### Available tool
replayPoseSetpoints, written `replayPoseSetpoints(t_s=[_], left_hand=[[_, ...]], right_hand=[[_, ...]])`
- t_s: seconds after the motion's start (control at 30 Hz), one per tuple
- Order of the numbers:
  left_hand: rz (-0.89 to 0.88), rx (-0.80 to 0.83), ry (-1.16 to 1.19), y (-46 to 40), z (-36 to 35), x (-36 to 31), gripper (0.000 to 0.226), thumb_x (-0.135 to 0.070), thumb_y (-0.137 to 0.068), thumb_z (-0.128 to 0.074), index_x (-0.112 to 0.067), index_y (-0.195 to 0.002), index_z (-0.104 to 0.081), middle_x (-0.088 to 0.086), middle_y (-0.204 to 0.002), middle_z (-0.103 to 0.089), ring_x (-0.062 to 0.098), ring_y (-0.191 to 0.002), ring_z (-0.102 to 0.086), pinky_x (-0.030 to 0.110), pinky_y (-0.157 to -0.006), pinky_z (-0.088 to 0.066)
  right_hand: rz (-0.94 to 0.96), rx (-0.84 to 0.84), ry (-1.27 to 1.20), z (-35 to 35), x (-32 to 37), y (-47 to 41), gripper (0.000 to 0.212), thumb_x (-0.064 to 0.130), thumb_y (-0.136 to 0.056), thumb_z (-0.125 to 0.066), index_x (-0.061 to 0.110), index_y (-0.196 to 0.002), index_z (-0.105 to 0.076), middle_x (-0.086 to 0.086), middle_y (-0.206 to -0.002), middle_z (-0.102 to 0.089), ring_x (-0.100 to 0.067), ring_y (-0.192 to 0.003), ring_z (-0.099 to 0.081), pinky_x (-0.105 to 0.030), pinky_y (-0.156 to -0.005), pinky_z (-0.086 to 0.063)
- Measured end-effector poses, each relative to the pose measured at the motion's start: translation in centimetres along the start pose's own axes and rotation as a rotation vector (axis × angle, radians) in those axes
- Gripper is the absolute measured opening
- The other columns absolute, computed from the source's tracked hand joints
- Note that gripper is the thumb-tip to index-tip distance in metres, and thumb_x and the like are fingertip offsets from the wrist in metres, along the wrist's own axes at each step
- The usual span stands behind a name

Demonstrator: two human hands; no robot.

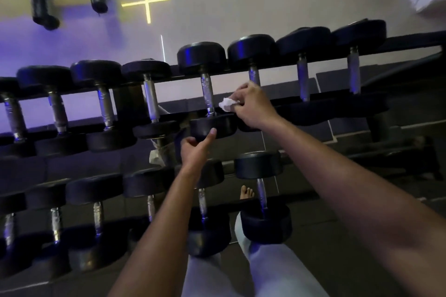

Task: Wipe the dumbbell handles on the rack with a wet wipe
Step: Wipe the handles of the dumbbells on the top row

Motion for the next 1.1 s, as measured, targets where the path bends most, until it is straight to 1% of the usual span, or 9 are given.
replayPoseSetpoints(t_s=[0.1,0.17,0.3,0.43,0.57,0.73,0.87,0.97,1.1], left_hand=[[0.008,-0.049,0.029,-0.7,-0.4,1.0,0.100,-0.080,-0.048,-0.091,-0.021,-0.119,-0.054,0.012,-0.127,-0.069,0.021,-0.092,-0.064,0.048,-0.090,-0.060],[-0.003,-0.054,0.046,-0.5,-0.3,1.0,0.092,-0.072,-0.060,-0.095,-0.017,-0.121,-0.054,0.005,-0.118,-0.067,0.019,-0.095,-0.064,0.049,-0.097,-0.060],[-0.028,-0.043,0.040,-1.5,-0.1,1.9,0.066,-0.047,-0.083,-0.093,-0.013,-0.123,-0.053,-0.009,-0.103,-0.057,0.007,-0.089,-0.058,0.028,-0.084,-0.051],[-0.038,-0.008,0.045,-2.1,-0.1,2.7,0.076,-0.061,-0.073,-0.096,-0.017,-0.118,-0.053,-0.008,-0.107,-0.060,0.009,-0.093,-0.060,0.026,-0.080,-0.050],[-0.079,-0.010,0.070,-2.6,-0.2,3.2,0.082,-0.071,-0.061,-0.094,-0.019,-0.111,-0.053,-0.007,-0.109,-0.063,0.010,-0.094,-0.062,0.029,-0.085,-0.053],[-0.101,0.005,0.083,-3.1,-0.2,3.4,0.073,-0.061,-0.068,-0.099,-0.021,-0.109,-0.052,-0.002,-0.116,-0.069,0.015,-0.101,-0.066,0.036,-0.094,-0.055],[-0.105,0.019,0.120,-3.4,-0.3,3.8,0.082,-0.079,-0.050,-0.093,-0.031,-0.101,-0.050,-0.002,-0.117,-0.071,0.018,-0.101,-0.068,0.047,-0.097,-0.058],[-0.113,0.033,0.159,-3.8,-0.4,4.3,0.087,-0.085,-0.046,-0.095,-0.034,-0.098,-0.048,0.001,-0.118,-0.073,0.021,-0.100,-0.070,0.052,-0.098,-0.059],[-0.117,0.056,0.170,-4.1,-0.6,4.4,0.090,-0.084,-0.046,-0.096,-0.032,-0.099,-0.046,-0.004,-0.111,-0.069,0.021,-0.098,-0.068,0.057,-0.099,-0.058]], right_hand=[[0.137,0.035,0.102,0.0,0.6,-2.2,0.016,0.023,-0.090,-0.072,0.022,-0.103,-0.081,0.001,-0.107,-0.069,-0.021,-0.105,-0.064,-0.035,-0.090,-0.053],[0.237,0.072,0.117,-0.3,1.9,-3.4,0.017,0.021,-0.092,-0.066,0.024,-0.104,-0.077,0.001,-0.102,-0.073,-0.023,-0.098,-0.067,-0.037,-0.081,-0.054],[0.506,0.155,0.322,-2.7,3.0,-4.7,0.018,0.027,-0.092,-0.066,0.027,-0.104,-0.080,0.004,-0.111,-0.070,-0.024,-0.107,-0.058,-0.041,-0.082,-0.052],[0.624,0.161,0.549,-4.7,2.5,-5.4,0.038,0.058,-0.097,-0.052,0.034,-0.097,-0.082,0.000,-0.126,-0.053,-0.028,-0.116,-0.044,-0.047,-0.098,-0.043],[0.672,0.250,0.784,-7.2,4.8,-6.4,0.066,0.061,-0.091,-0.026,0.025,-0.100,-0.081,-0.005,-0.119,-0.056,-0.033,-0.117,-0.048,-0.045,-0.097,-0.037],[0.656,0.340,1.020,-9.7,7.5,-8.6,0.040,0.047,-0.091,-0.062,0.011,-0.100,-0.077,-0.008,-0.115,-0.062,-0.034,-0.120,-0.048,-0.047,-0.104,-0.033],[0.560,0.283,0.809,-8.2,6.2,-7.6,0.039,0.055,-0.092,-0.058,0.022,-0.088,-0.078,0.001,-0.108,-0.061,-0.027,-0.114,-0.053,-0.045,-0.097,-0.036],[0.311,0.320,0.445,-6.2,2.9,-6.2,0.039,0.064,-0.087,-0.062,0.027,-0.085,-0.075,0.007,-0.097,-0.067,-0.020,-0.094,-0.065,-0.039,-0.083,-0.053],[0.033,0.304,0.128,-5.9,-0.4,-5.7,0.034,0.047,-0.081,-0.086,0.022,-0.068,-0.067,0.008,-0.069,-0.063,-0.012,-0.069,-0.058,-0.029,-0.064,-0.046]])
Point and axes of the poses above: each hand's wrist, its own y-axis away from the middle knuckle, its own z-axis out of the back of the hand, x = y × z, the point moved 4 cm from there along -y, towards the middle knuckle
